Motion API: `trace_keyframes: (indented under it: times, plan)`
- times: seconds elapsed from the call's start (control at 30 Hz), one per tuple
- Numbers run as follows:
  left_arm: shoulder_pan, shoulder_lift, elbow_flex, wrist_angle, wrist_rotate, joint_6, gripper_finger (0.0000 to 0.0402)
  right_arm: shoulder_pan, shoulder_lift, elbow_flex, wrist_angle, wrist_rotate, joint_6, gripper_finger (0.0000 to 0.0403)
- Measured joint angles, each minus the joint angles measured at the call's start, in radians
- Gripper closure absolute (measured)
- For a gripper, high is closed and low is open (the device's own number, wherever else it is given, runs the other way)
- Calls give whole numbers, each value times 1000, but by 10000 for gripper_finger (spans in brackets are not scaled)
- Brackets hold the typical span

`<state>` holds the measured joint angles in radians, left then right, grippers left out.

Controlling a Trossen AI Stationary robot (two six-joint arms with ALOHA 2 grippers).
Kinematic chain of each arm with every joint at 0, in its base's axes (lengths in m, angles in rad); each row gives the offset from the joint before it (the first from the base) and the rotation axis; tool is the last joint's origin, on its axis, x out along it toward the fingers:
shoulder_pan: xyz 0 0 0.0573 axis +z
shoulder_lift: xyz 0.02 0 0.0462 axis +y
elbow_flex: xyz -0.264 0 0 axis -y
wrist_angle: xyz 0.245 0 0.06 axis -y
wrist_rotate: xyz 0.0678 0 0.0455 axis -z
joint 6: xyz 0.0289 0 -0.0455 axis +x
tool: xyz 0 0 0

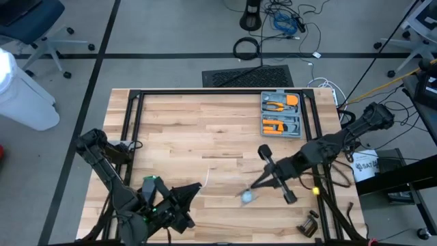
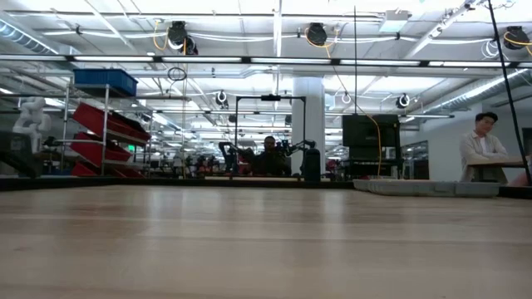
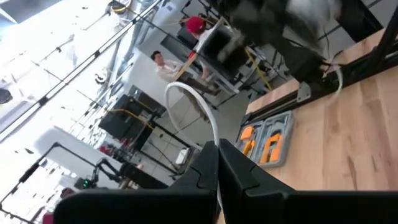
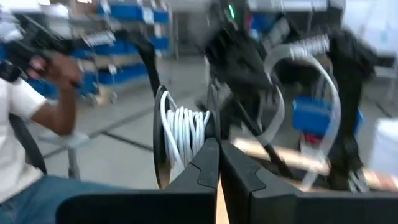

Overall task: Coil cords
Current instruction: Uncoil the white wire from the spool

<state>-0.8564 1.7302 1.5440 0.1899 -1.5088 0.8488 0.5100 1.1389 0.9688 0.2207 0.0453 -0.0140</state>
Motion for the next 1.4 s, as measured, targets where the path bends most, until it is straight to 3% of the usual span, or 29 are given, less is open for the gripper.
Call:
trace_keyframes:
  times: [0.13, 0.4, 0.63, 0.9, 1.07, 1.4]
  plan:
    - [23, 0, 0, -118, 62, -143, 400, 20, 0, 0, 135, 0, -71, 403]
    - [78, 0, 0, -284, 373, -467, 400, 27, 0, 0, 308, 14, -172, 403]
    - [116, 15, 0, -303, 648, -627, 400, 27, 0, 0, 331, 254, -311, 403]
    - [117, 58, -1, -232, 751, -623, 400, 24, 0, 0, 277, 526, -432, 403]
    - [91, 58, -1, -93, 777, -528, 400, 2, 0, 0, 185, 664, -455, 403]
    - [4, 58, 97, -36, 724, -301, 400, -72, 0, 0, -108, 690, -255, 403]
